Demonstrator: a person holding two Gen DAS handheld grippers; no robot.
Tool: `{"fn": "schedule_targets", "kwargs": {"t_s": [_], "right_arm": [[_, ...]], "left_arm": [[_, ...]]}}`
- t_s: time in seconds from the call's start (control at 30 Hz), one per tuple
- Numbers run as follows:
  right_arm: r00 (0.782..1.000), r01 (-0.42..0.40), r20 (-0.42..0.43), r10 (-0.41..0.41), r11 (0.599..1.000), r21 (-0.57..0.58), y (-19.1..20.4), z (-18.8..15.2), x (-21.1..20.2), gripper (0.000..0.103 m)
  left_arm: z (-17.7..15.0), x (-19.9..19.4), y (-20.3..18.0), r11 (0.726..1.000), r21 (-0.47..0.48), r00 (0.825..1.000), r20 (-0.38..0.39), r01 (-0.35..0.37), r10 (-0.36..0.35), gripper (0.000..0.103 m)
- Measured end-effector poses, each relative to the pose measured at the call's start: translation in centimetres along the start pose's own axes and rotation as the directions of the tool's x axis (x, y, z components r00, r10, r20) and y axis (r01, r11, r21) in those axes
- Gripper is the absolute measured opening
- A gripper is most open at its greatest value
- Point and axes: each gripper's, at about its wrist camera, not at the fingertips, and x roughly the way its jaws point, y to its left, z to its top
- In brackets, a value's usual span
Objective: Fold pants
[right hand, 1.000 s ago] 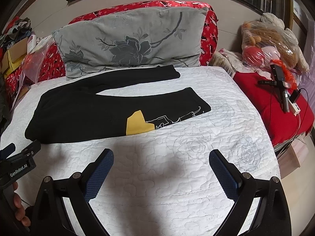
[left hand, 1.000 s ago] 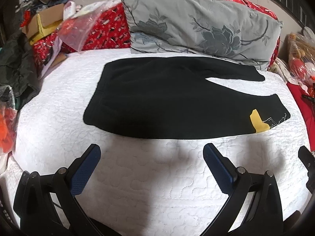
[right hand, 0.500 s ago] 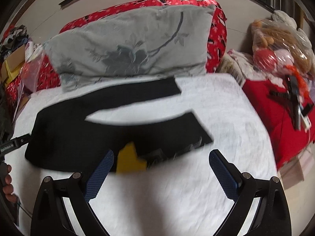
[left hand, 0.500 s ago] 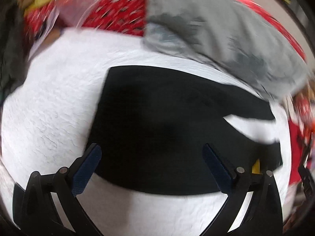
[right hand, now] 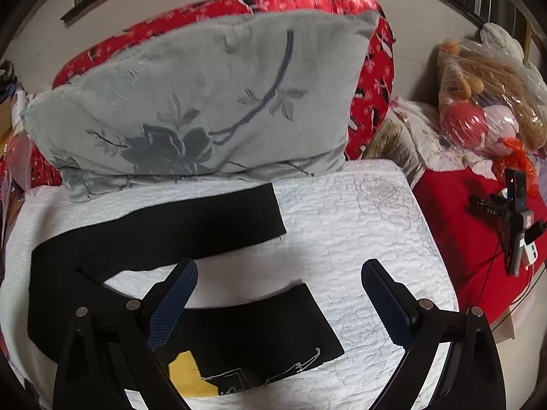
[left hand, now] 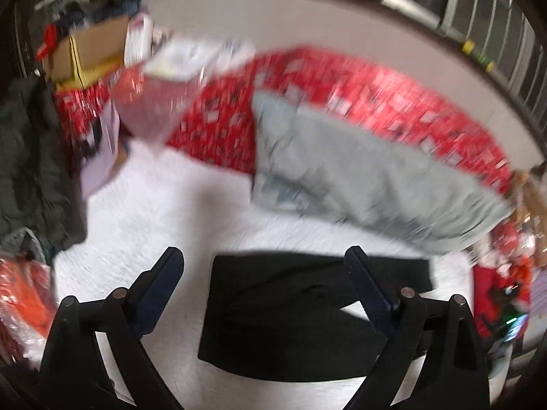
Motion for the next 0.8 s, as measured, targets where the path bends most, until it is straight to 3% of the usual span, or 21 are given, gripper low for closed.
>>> {"fn": "schedule_targets", "kwargs": {"t_s": [0.1,0.23,0.37,0.57,0.67,0.77,0.8], "right_arm": [[0.999,-0.020,0.032,0.020,1.000,0.004,-0.1,-0.2,-2.2,0.097],[0.997,-0.037,0.074,0.038,0.999,-0.023,-0.2,-0.6,-5.7,0.097],[0.991,-0.035,0.131,0.039,0.999,-0.033,-0.9,-0.6,-9.5,0.097],[0.969,-0.028,0.244,0.034,0.999,-0.031,-2.3,0.6,-15.8,0.098],[0.959,-0.028,0.282,0.034,0.999,-0.026,-2.8,1.4,-18.0,0.098],[0.952,-0.027,0.304,0.034,0.999,-0.026,-2.9,1.9,-19.0,0.099],[0.952,-0.025,0.303,0.031,0.999,-0.025,-2.9,2.0,-18.9,0.099]], "left_arm": [[1.4,-6.1,-2.1,0.999,0.045,0.998,0.066,-0.018,0.015,0.096],[2.6,-14.0,-5.0,0.993,0.103,0.982,0.186,-0.055,0.035,0.096],[3.6,-22.1,-7.0,0.991,0.119,0.948,0.318,-0.065,0.024,0.096],[4.5,-30.7,-7.5,0.992,0.088,0.896,0.441,-0.094,0.045,0.096],[4.5,-31.8,-7.2,0.990,0.085,0.881,0.470,-0.116,0.062,0.098],[4.5,-29.0,-6.4,0.989,0.103,0.899,0.434,-0.104,0.049,0.100],[4.5,-26.9,-6.0,0.988,0.112,0.913,0.404,-0.103,0.050,0.100]]}}
